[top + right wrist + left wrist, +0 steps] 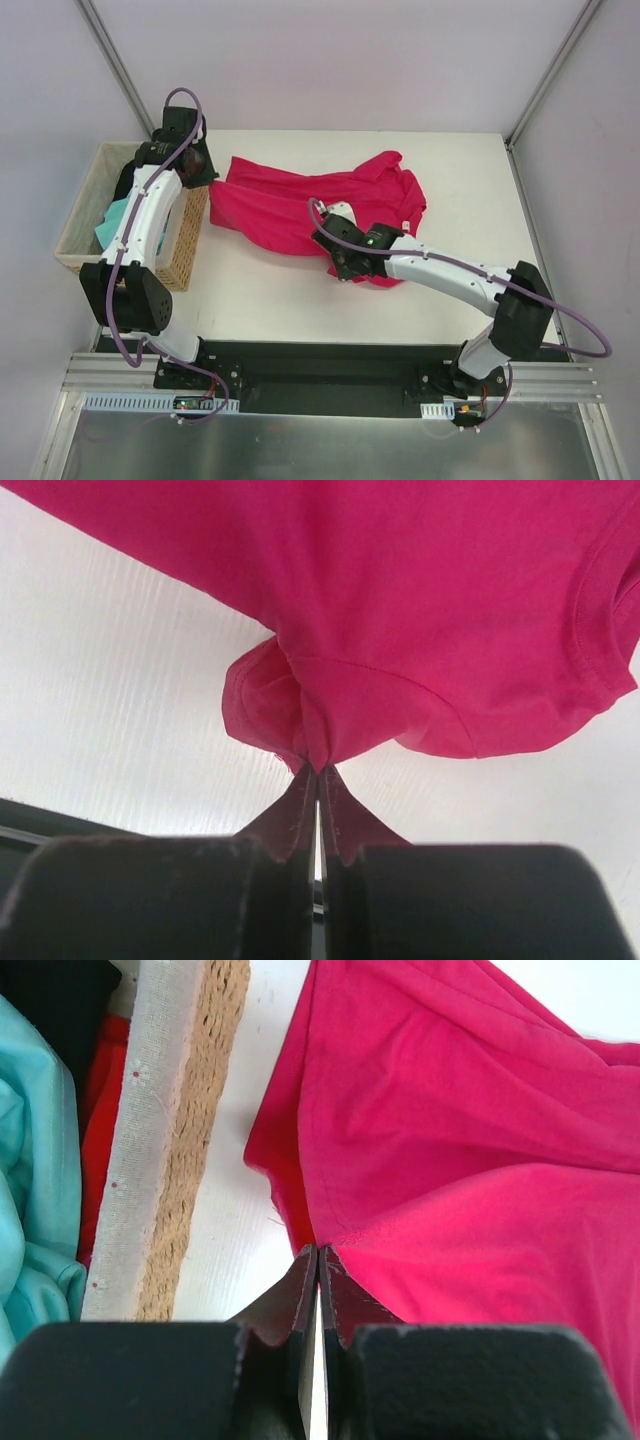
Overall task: Fold and stack the t-shirts
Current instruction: Flatten out the tshirt
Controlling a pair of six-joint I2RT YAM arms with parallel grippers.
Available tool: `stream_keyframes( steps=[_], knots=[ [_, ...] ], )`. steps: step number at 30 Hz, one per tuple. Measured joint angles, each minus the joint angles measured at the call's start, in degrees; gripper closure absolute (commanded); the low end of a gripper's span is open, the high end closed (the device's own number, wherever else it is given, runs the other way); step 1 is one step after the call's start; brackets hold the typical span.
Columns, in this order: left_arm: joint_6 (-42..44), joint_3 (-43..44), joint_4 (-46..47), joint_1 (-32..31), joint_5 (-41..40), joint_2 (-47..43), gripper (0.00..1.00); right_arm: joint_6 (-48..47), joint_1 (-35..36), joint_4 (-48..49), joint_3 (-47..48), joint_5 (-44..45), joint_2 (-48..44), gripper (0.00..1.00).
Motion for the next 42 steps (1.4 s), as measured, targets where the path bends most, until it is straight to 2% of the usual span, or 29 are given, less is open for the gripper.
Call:
stream_keyframes(
  steps=[8,9,11,12,15,25,34,42],
  knots=[
    [-0.02,-3.04,0.42,0.00,-0.02,-0.02,1.00,1.05,1.57,0.11,-2.36,-2.36,-0.07,0.97],
    [-0.02,-3.56,0.44,0.00,-0.02,-0.02,1.00,1.09,1.73,0.20,-2.78,-2.84,0.04,0.83],
    [-0.02,-4.57,0.48,0.00,-0.02,-0.02,1.00,1.33,2.05,0.39,-2.99,-3.82,0.70,0.73],
    [-0.02,-5.03,0.55,0.00,-0.02,-0.07,1.00,1.36,2.21,0.57,-2.99,-4.28,1.25,0.63],
    [-0.02,-6.14,0.50,0.00,-0.04,-0.22,1.00,1.25,2.58,1.40,-2.99,-5.53,3.28,0.56],
    [-0.02,-7.52,0.55,0.00,-0.66,-1.86,1.00,0.13,2.67,2.51,-1.29,-5.84,5.99,0.52],
    [-0.09,-7.78,0.55,0.00,-0.63,-2.49,1.00,-0.26,0.33,2.93,0.59,-3.96,5.77,0.60],
    [-0.07,-7.48,0.50,0.00,-0.61,-2.49,1.00,1.88,0.17,5.16,-4.50,-5.97,4.42,0.62]
  ],
)
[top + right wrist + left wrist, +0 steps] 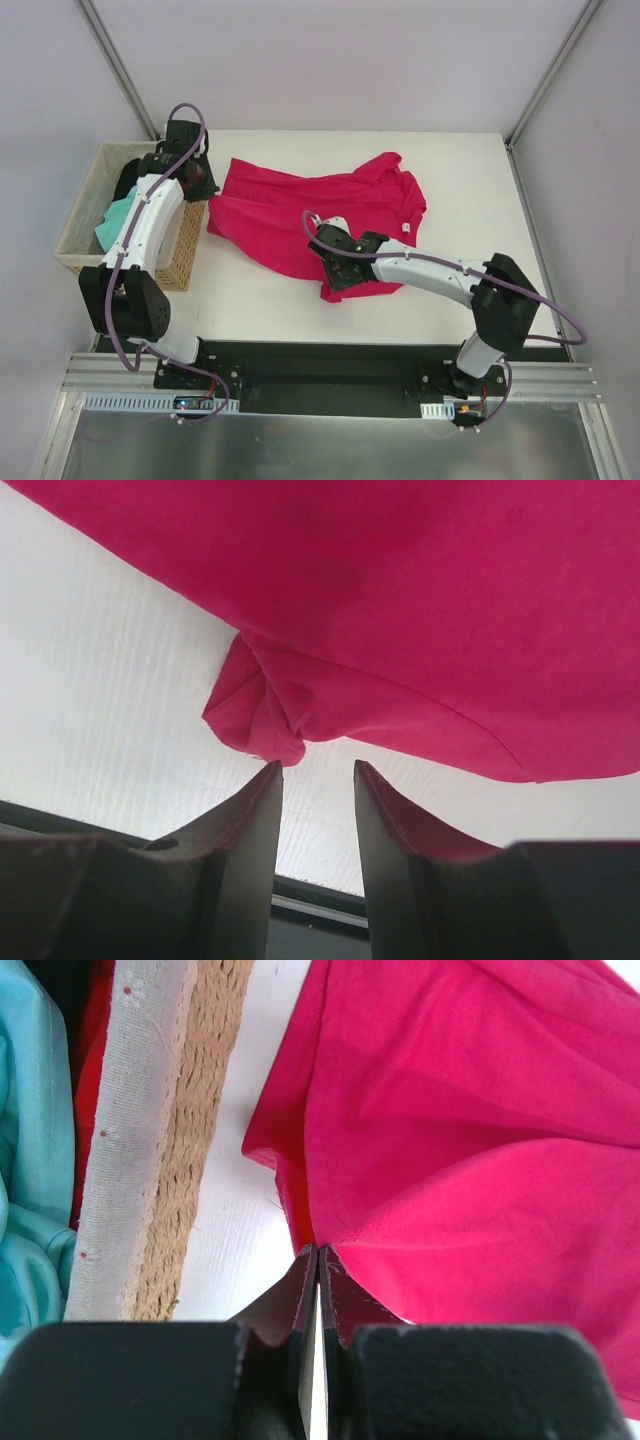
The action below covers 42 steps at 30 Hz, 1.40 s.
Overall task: Fold and stack the t-shirts
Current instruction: Flatten out the tshirt
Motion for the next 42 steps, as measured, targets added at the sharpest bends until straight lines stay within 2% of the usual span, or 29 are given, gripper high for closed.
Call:
stream_keyframes(
  steps=[7,15,24,35,38,42],
  knots=[
    [0.02,1.40,0.24,0.00,0.00,0.02,1.00,1.60,-1.44,1.01,-2.89,-0.28,0.00,0.62],
    [0.02,1.75,0.26,0.00,0.04,0.35,1.00,0.83,-12.61,1.57,-1.16,-0.28,0.09,0.65],
    [0.02,3.02,0.31,0.00,0.04,1.27,1.00,-4.37,-23.54,1.22,8.83,-1.25,3.78,0.64],
    [-0.50,3.30,0.28,0.00,0.00,4.48,1.00,-10.95,-33.77,-2.49,30.82,-4.26,20.28,0.64],
    [-0.55,3.30,0.26,0.00,-0.42,4.83,0.89,-11.89,-34.95,-2.99,33.99,-5.31,22.51,0.64],
    [-1.31,3.30,0.28,0.00,-1.09,4.83,0.89,-12.44,-35.91,-3.74,36.52,-6.56,23.87,0.64]
  ],
)
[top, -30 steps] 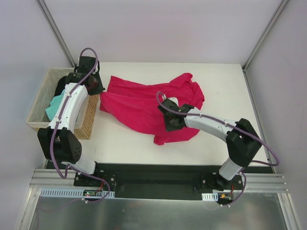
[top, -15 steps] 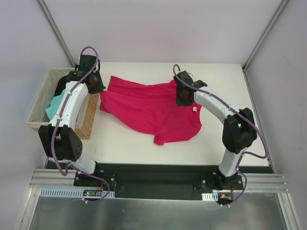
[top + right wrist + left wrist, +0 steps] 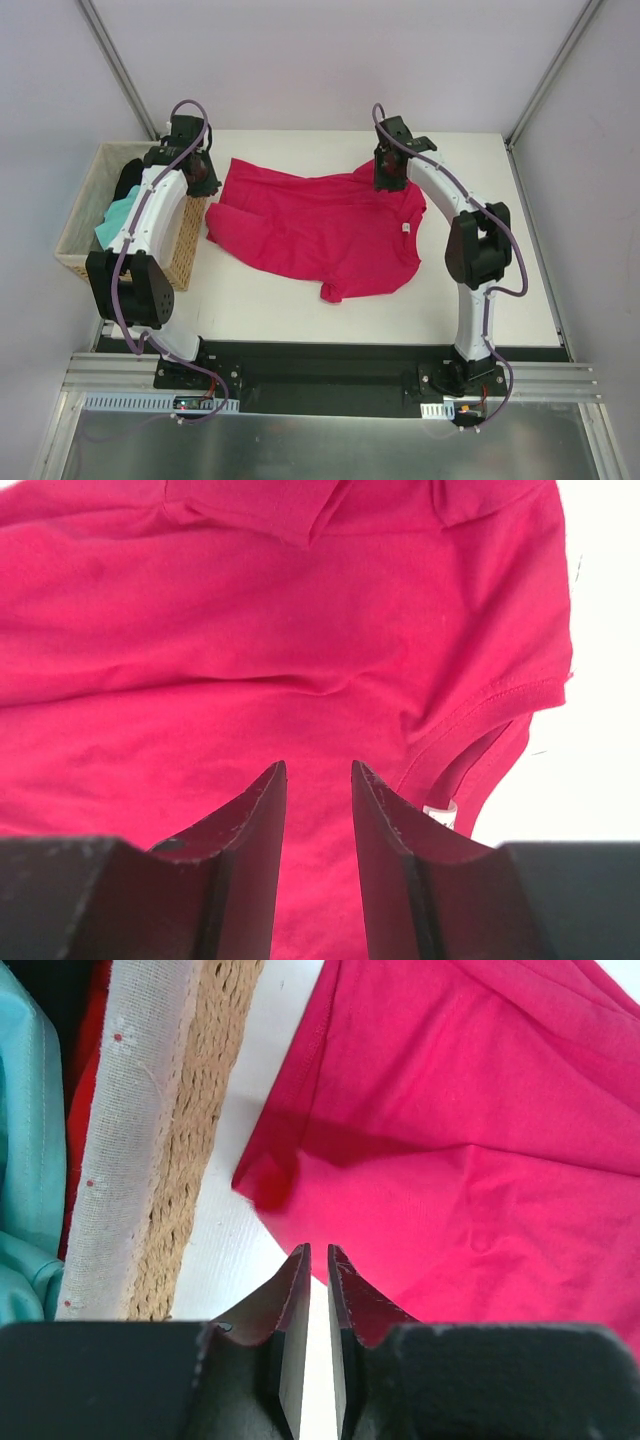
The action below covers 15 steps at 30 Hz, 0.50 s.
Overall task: Fold and stack the t-shirts
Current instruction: Flatten out the tshirt
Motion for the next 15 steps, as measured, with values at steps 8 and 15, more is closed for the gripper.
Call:
stream_keyframes(
  steps=[8,15],
  knots=[
    [-1.14,-0.90,-0.02,0.00,0.00,-0.02,0.92,-0.17,-0.83,-0.04,0.57,-1.07,0.28,0.64],
    [-1.77,-2.51,-0.44,0.00,0.04,-0.09,0.92,-0.17,-1.49,0.42,-2.25,-1.81,0.11,0.64]
  ],
)
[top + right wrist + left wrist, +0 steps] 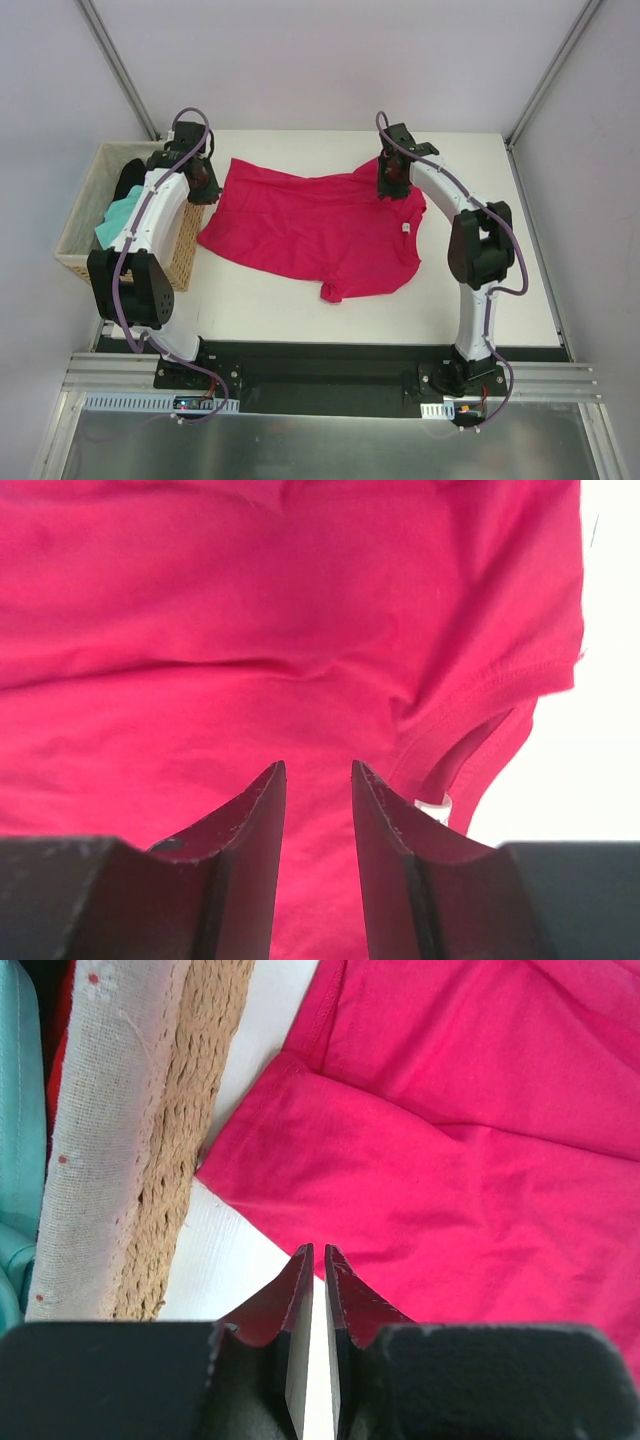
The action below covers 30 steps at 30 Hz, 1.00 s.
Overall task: Fold and stack the t-shirts
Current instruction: Flatten out the tshirt
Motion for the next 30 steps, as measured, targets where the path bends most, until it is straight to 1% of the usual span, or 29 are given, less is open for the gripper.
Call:
stream_keyframes(
  steps=[4,6,10,13,16,17,19,20,21,22,23,27,30],
  knots=[
    [-0.04,-1.27,0.07,0.00,0.20,-0.02,0.92,0.55,-0.17,1.81,-6.62,-0.35,-2.38,0.64],
    [-0.04,-2.27,0.09,0.00,0.39,-0.07,0.92,1.25,-0.15,2.73,-11.39,-0.28,-4.96,0.64],
    [-0.04,-3.61,-0.22,0.00,1.22,-0.13,0.93,2.56,0.13,3.41,-17.88,0.44,-10.25,0.64],
    [-0.02,-3.74,-0.33,-0.02,1.95,-0.13,0.94,2.67,0.48,4.00,-18.95,1.38,-12.59,0.64],
    [-0.02,-3.58,-0.39,-0.04,2.36,-0.07,0.94,2.43,0.48,3.93,-17.31,1.68,-12.26,0.64],
    [-0.02,-3.28,-0.44,-0.04,2.64,0.13,0.94,2.27,0.46,3.65,-15.89,1.68,-11.50,0.67],
    [-0.02,-1.92,-0.68,-0.07,3.19,0.81,0.94,1.77,0.35,2.84,-12.15,1.55,-9.49,0.76],
    [-0.02,-0.83,-0.68,-0.07,3.48,1.36,0.96,1.51,0.20,2.75,-9.75,1.33,-8.20,0.85],
    [-0.02,0.31,-0.63,-0.07,3.69,1.92,1.00,1.20,0.07,2.78,-7.61,1.11,-7.04,0.91],
    [0.00,1.36,-0.55,-0.07,3.91,2.47,1.00,1.11,-0.15,2.91,-5.53,0.76,-5.90,0.96],
    [-0.02,2.29,-0.48,-0.07,4.31,2.93,1.00,0.74,-0.35,2.97,-4.48,0.42,-5.40,0.99],
    [0.02,3.82,0.00,-0.07,5.31,3.91,1.00,0.74,-0.76,3.02,-4.02,-1.14,-5.22,0.99],
    [0.02,3.43,0.20,-0.11,5.84,4.00,1.00,1.55,-0.81,4.50,-7.61,-2.34,-6.10,0.99]
  ],
)
